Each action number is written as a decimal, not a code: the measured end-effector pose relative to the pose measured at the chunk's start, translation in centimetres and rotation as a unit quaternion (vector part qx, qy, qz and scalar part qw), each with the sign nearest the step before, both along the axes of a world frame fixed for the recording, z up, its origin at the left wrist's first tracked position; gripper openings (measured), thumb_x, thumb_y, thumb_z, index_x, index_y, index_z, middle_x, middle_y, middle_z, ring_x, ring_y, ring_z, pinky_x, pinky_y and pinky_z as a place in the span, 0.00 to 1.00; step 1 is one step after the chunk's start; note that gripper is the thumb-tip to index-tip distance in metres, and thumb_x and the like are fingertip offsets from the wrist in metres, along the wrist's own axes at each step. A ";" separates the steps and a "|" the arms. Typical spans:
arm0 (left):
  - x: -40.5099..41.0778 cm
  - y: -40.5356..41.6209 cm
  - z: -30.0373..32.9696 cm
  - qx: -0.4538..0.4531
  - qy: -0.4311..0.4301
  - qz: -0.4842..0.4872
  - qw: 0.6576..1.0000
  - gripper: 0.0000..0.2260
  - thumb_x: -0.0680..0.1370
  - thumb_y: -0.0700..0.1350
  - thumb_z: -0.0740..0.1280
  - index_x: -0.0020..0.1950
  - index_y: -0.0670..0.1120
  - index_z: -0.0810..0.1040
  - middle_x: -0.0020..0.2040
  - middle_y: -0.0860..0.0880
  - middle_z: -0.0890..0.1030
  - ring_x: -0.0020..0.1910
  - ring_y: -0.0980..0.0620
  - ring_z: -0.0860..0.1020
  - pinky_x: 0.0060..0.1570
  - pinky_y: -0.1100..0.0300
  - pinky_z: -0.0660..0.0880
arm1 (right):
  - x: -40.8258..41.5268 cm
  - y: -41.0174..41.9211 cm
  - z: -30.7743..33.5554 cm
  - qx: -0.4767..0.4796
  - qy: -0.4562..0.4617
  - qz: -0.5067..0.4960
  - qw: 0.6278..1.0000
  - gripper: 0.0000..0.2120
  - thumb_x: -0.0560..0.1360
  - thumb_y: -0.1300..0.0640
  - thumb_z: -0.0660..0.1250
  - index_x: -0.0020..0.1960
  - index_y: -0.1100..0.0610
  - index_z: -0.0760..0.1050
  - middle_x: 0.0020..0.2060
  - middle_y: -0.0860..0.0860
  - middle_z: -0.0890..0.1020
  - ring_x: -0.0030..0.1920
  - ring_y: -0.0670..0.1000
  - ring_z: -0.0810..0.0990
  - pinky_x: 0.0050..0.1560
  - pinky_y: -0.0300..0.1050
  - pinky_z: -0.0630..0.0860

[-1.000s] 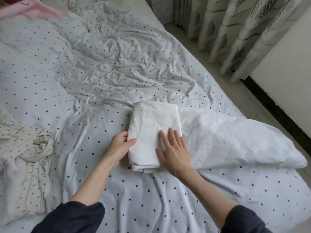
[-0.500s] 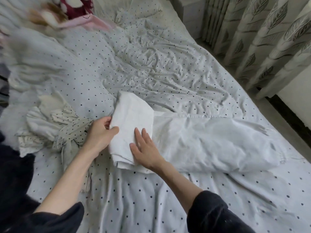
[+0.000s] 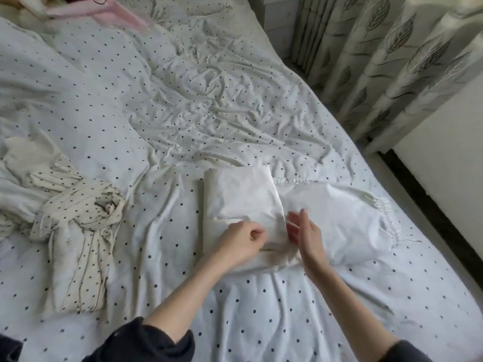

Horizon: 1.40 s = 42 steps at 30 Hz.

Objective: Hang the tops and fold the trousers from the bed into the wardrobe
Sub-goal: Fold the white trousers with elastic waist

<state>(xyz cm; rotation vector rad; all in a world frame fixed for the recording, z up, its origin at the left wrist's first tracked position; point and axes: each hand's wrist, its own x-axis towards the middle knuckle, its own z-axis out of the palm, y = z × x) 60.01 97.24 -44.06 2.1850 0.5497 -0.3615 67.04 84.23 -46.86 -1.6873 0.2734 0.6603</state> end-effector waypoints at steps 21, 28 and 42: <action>-2.8 5.4 -4.8 -0.180 -0.037 0.426 0.886 0.16 0.78 0.37 0.63 0.66 0.42 0.69 0.55 0.45 0.77 0.48 0.51 0.77 0.46 0.64 0.72 | -1.9 2.9 -3.8 -0.318 -0.343 0.370 0.802 0.24 0.77 0.53 0.61 0.72 0.55 0.63 0.73 0.60 0.61 0.73 0.60 0.60 0.70 0.55 0.60; -2.0 7.6 1.6 -0.115 -0.090 0.322 0.935 0.15 0.75 0.30 0.63 0.38 0.50 0.74 0.34 0.58 0.80 0.32 0.64 0.76 0.38 0.67 0.72 | -1.1 5.6 -1.7 -0.141 -0.174 0.442 0.869 0.25 0.81 0.52 0.56 0.76 0.49 0.53 0.77 0.53 0.51 0.75 0.54 0.55 0.72 0.43 0.51; 5.3 -4.3 3.1 -0.110 -0.079 0.107 0.985 0.13 0.75 0.40 0.68 0.59 0.49 0.75 0.39 0.52 0.75 0.33 0.59 0.72 0.41 0.65 0.71 | 4.7 -5.5 1.0 0.107 0.076 0.159 0.978 0.22 0.79 0.41 0.53 0.59 0.54 0.77 0.54 0.52 0.82 0.51 0.50 0.82 0.50 0.44 0.77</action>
